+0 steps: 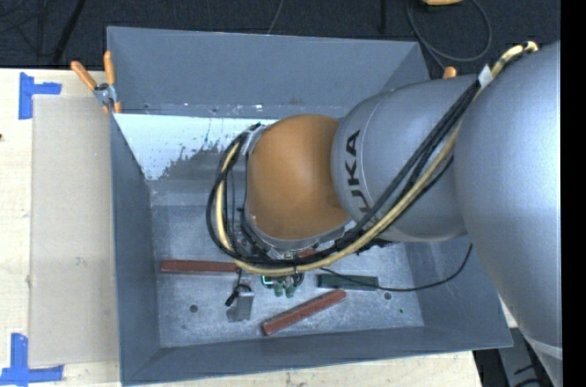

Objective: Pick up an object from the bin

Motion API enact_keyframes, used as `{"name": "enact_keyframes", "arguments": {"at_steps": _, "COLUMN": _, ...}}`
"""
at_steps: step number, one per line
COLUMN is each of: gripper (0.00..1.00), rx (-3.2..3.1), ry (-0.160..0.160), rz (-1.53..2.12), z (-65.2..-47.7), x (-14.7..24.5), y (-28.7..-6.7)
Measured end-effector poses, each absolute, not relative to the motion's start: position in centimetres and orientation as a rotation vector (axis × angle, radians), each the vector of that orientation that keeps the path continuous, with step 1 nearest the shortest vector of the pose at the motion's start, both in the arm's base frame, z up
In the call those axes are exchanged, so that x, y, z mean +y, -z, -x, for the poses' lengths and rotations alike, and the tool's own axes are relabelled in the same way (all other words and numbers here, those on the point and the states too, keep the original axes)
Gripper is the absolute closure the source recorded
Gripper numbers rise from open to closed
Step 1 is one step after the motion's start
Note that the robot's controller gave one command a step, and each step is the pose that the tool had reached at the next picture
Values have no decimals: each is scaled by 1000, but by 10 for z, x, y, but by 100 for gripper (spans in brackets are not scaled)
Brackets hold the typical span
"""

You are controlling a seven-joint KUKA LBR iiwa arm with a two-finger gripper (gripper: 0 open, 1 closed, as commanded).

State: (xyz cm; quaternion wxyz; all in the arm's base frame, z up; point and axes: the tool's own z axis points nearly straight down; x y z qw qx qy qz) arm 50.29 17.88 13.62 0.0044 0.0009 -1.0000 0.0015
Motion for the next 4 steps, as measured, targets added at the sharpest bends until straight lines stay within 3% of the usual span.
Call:
{"name": "enact_keyframes", "arguments": {"at_steps": 1, "gripper": 0, "rx": -3132, "ry": 1, "rz": -236, "z": -580, "x": 212, "y": -67}}
{"name": "enact_keyframes", "arguments": {"at_steps": 2, "gripper": 0, "rx": -3128, "ry": 0, "rz": -284, "z": -556, "x": 210, "y": -101}}
{"name": "enact_keyframes", "arguments": {"at_steps": 3, "gripper": 0, "rx": -3136, "ry": -2, "rz": -178, "z": -562, "x": 182, "y": -104}}
{"name": "enact_keyframes", "arguments": {"at_steps": 4, "gripper": 0, "rx": -3141, "ry": 2, "rz": -10, "z": -575, "x": 241, "y": -68}}
